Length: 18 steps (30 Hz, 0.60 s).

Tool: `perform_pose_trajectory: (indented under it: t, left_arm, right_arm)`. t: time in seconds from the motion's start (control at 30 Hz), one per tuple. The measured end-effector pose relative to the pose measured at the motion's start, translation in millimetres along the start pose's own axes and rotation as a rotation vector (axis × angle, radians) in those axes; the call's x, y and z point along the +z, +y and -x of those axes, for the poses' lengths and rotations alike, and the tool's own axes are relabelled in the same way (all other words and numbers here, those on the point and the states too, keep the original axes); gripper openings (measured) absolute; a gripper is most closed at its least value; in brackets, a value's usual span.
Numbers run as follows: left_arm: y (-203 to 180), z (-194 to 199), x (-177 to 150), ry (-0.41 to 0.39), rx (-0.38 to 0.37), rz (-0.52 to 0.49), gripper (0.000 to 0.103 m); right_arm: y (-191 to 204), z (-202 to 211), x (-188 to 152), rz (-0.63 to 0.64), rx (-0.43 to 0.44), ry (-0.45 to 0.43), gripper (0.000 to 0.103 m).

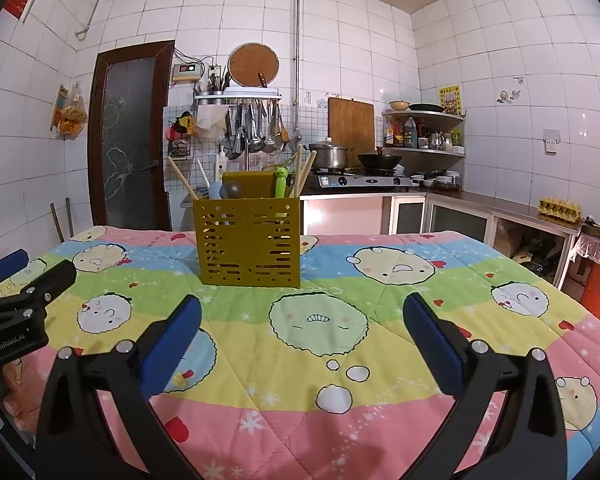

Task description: Organize utensils

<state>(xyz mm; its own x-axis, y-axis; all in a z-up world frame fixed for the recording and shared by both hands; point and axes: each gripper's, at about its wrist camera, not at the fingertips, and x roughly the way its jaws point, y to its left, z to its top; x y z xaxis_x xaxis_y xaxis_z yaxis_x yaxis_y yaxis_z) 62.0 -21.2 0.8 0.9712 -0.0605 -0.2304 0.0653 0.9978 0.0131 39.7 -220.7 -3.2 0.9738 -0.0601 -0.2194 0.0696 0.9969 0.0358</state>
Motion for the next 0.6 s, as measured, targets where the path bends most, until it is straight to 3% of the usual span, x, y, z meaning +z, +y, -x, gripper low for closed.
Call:
perform_pose_trajectory:
  t: [0.6]
  left_arm:
    - [0.3, 0.9, -0.1, -0.005, 0.012, 0.004, 0.098]
  right_arm:
    - [-1.4, -0.4, 0.7, -0.005, -0.003, -0.001, 0.099]
